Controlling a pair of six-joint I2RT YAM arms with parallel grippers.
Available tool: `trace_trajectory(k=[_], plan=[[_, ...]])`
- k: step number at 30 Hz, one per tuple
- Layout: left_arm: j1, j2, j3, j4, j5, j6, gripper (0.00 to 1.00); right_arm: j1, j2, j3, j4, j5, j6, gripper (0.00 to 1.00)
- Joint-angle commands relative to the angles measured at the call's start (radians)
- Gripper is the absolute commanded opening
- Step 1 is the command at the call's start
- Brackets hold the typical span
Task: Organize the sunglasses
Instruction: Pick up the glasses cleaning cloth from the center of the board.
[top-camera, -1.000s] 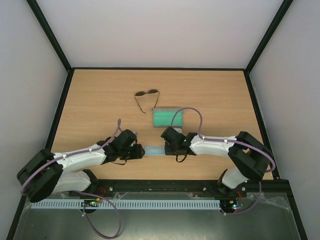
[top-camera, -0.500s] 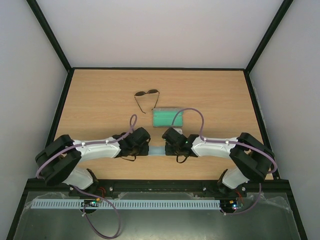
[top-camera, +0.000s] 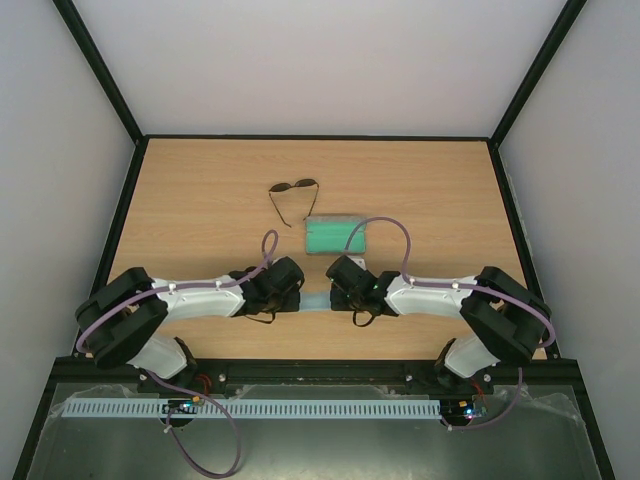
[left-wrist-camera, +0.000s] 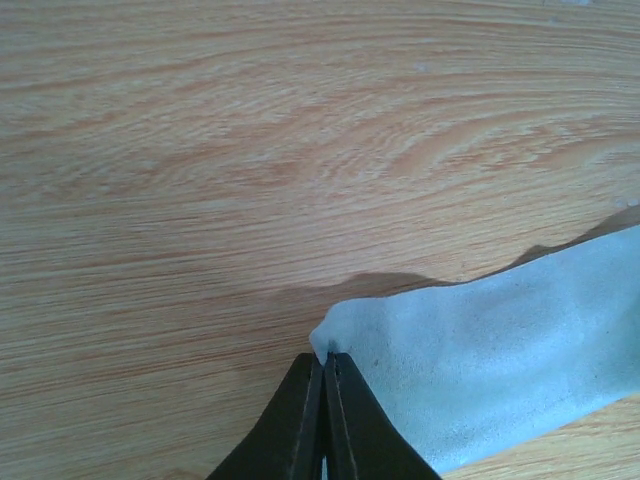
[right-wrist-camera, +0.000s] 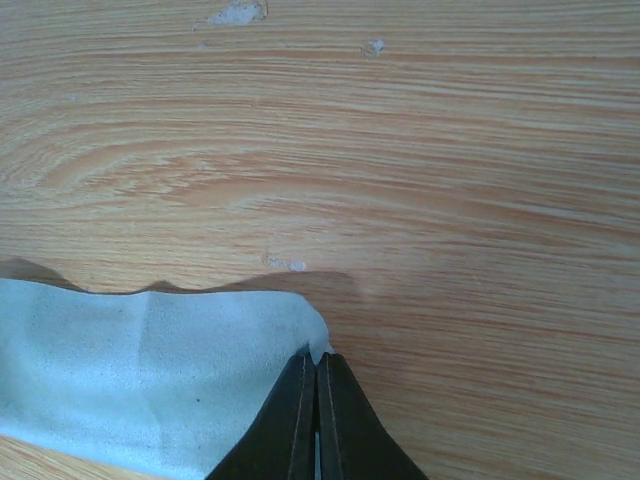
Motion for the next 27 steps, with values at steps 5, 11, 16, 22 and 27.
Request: trace_trajectory(k=[5, 11, 16, 22, 27], plan=[[0.003, 0.013, 0.059, -0.095, -0.012, 0.001, 0.02, 0.003, -0.068, 0.002, -0.068, 0.074, -0.002, 0.01], [0.021, 0.042, 0.153, -0.116, -0.003, 0.03, 0.02, -0.023, -0.074, 0.053, -0.114, 0.089, -0.034, 0.01], [0.035, 0.077, 0.224, -0.128, -0.002, 0.053, 0.02, -0.078, -0.075, 0.08, -0.132, 0.078, -0.073, 0.01], [0.067, 0.132, 0.328, -0.143, -0.003, 0.085, 0.02, -0.164, -0.068, 0.148, -0.17, 0.059, -0.146, 0.01], [0.1, 0.182, 0.417, -0.156, -0.011, 0.113, 0.02, -0.239, -0.041, 0.227, -0.204, 0.038, -0.211, 0.01]])
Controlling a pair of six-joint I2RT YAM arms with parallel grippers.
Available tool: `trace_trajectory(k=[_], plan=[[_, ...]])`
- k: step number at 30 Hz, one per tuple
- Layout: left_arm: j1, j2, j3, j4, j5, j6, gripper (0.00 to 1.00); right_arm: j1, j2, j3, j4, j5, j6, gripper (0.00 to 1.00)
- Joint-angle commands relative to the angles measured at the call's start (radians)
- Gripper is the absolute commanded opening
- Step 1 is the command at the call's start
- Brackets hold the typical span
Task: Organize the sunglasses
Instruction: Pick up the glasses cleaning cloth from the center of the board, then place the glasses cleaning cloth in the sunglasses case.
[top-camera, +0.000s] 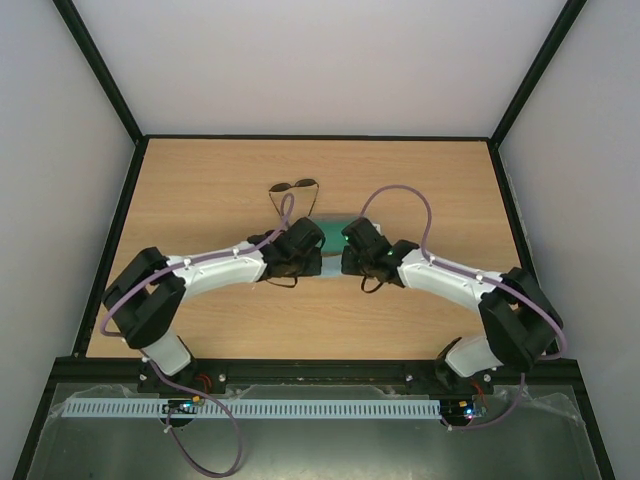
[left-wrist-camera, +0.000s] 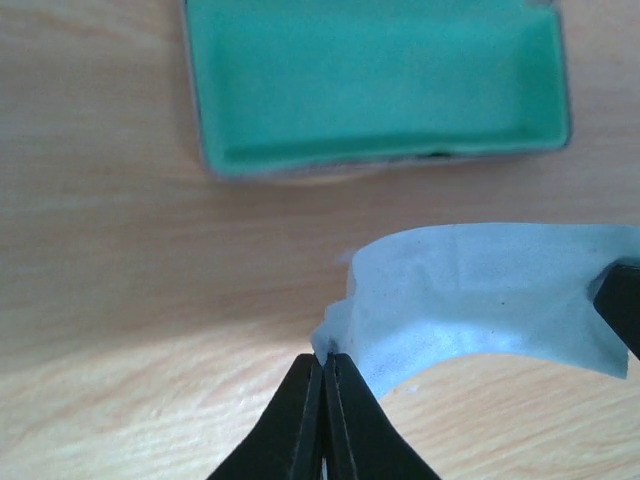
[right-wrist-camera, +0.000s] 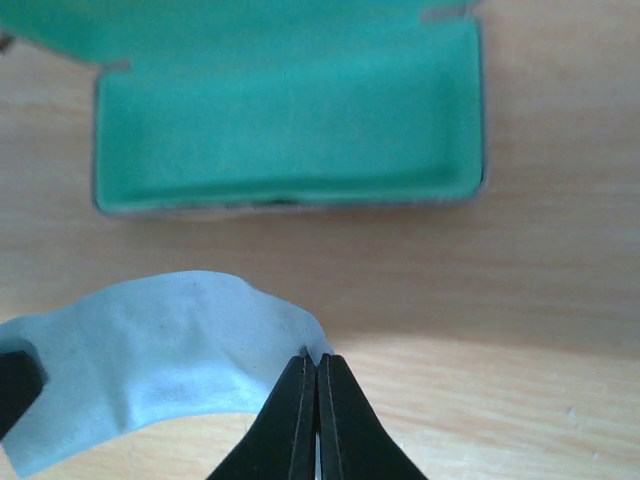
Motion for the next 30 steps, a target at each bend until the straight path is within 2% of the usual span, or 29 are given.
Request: trace_trajectory(k=[1, 15, 30], plan=[[0.031, 0.042, 0.085, -0.035, -0.014, 0.044, 0.02, -0.056, 0.02, 0.086, -0.063, -0.001, -0.084, 0.01], [0.127, 0.224, 0.271, -0.007, -0.02, 0.098, 0.02, -0.184, 0.216, 0.278, -0.07, -0.066, -0.193, 0.01], [0.166, 0.32, 0.318, -0.006, -0.014, 0.126, 0.02, -0.227, 0.305, 0.303, -0.037, -0.088, -0.217, 0.01]])
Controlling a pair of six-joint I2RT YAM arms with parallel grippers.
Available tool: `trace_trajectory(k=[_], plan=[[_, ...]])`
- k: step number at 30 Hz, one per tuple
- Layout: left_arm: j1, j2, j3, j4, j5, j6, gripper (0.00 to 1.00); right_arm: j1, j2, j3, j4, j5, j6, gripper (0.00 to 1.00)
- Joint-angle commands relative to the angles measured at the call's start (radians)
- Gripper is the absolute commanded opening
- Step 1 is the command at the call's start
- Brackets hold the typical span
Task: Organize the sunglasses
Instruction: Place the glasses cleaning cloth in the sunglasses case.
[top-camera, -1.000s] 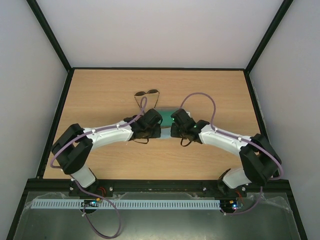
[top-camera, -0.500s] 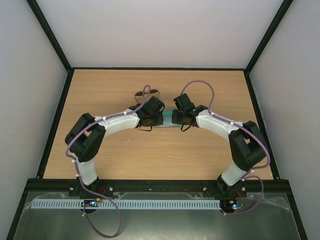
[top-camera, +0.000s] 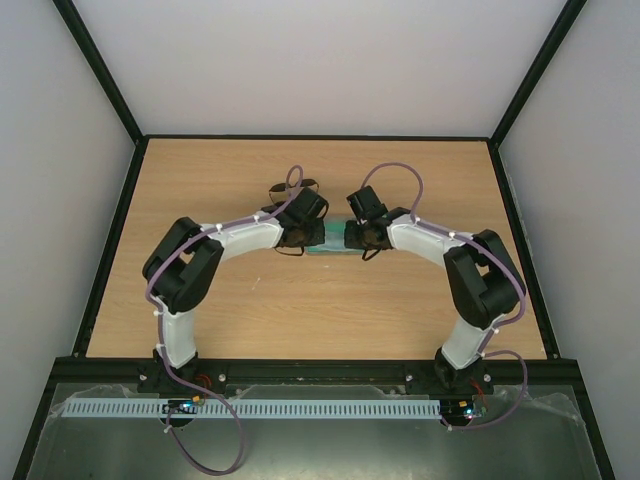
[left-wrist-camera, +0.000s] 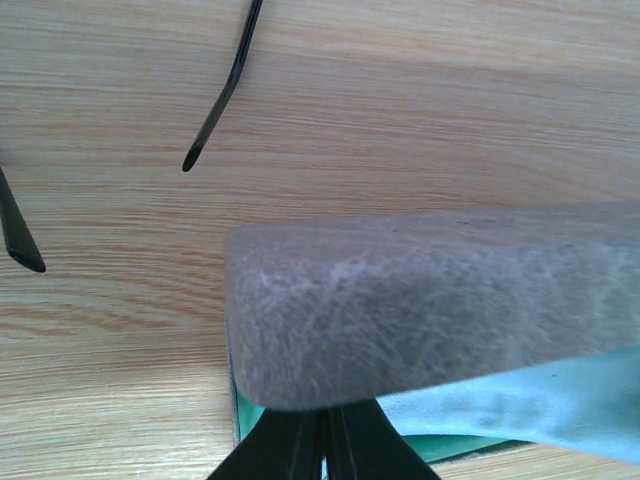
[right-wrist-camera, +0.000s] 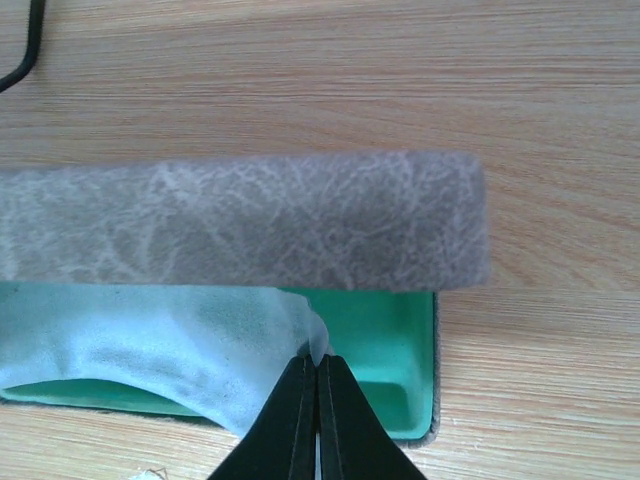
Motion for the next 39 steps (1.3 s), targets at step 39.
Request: trace_trajectory(k=[39], plan=[[0.007, 0.057, -0.056, 0.031, -0.019, -0.012, 0.02, -0.032, 0.089, 0.018, 0.026, 0.051, -0.019, 0.01]])
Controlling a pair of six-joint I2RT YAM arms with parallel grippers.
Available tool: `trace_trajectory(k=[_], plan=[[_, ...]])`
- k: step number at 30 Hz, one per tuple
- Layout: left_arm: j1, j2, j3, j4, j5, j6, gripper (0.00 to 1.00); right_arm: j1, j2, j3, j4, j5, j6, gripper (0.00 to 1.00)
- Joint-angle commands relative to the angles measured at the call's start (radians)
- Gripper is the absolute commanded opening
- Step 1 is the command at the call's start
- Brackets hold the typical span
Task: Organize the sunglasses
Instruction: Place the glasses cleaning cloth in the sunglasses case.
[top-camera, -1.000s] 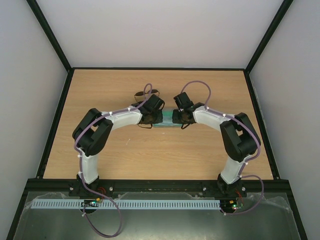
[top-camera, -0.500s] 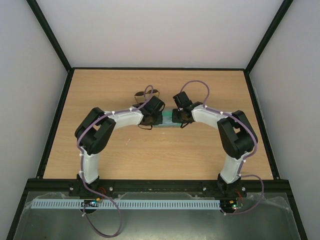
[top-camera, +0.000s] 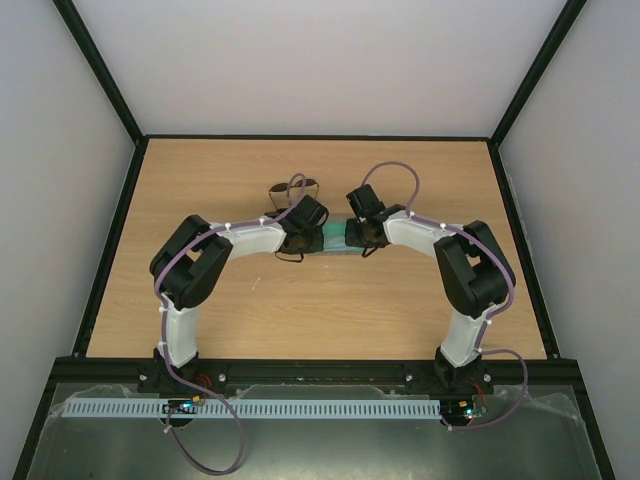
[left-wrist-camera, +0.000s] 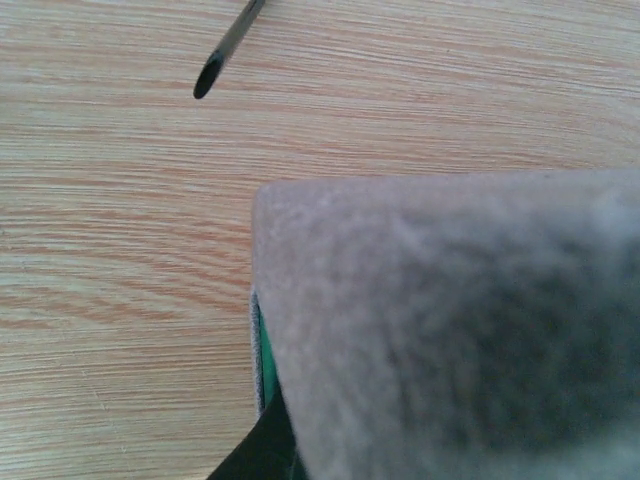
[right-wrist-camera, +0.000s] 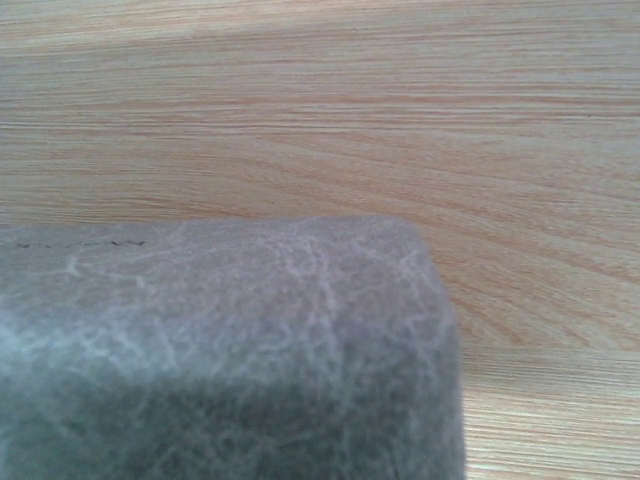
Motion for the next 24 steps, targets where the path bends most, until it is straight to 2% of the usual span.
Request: trace_trajectory(k=[1, 5, 8, 11, 15, 18, 24], plan=[[0.006, 0.001, -0.012, -0.014, -0.019, -0.007, 0.02, -0.004, 0.003, -0.022, 0.008, 0.033, 0.001, 0.01], [0.006, -0.002, -0.005, -0.015, -0.02, -0.008, 0.03, -0.004, 0.013, -0.021, 0.012, 0.031, 0.001, 0.02], [0.006, -0.009, -0.005, -0.016, -0.021, -0.009, 0.07, -0.004, 0.007, -0.02, 0.011, 0.029, 0.002, 0.02], [0.004, -0.021, -0.009, -0.017, -0.027, -0.012, 0.1, -0.004, -0.008, -0.019, 0.002, 0.041, 0.001, 0.11], [0.002, -0.041, -0.011, -0.019, -0.03, -0.016, 0.23, -0.004, -0.026, -0.022, -0.013, 0.054, -0.002, 0.28], [0.0, -0.058, -0.012, -0.022, -0.03, -0.022, 0.33, -0.004, -0.051, -0.028, -0.019, 0.055, -0.001, 0.29], [-0.009, -0.089, -0.012, -0.025, -0.028, -0.034, 0.44, -0.004, -0.118, -0.019, -0.047, 0.054, -0.002, 0.29]])
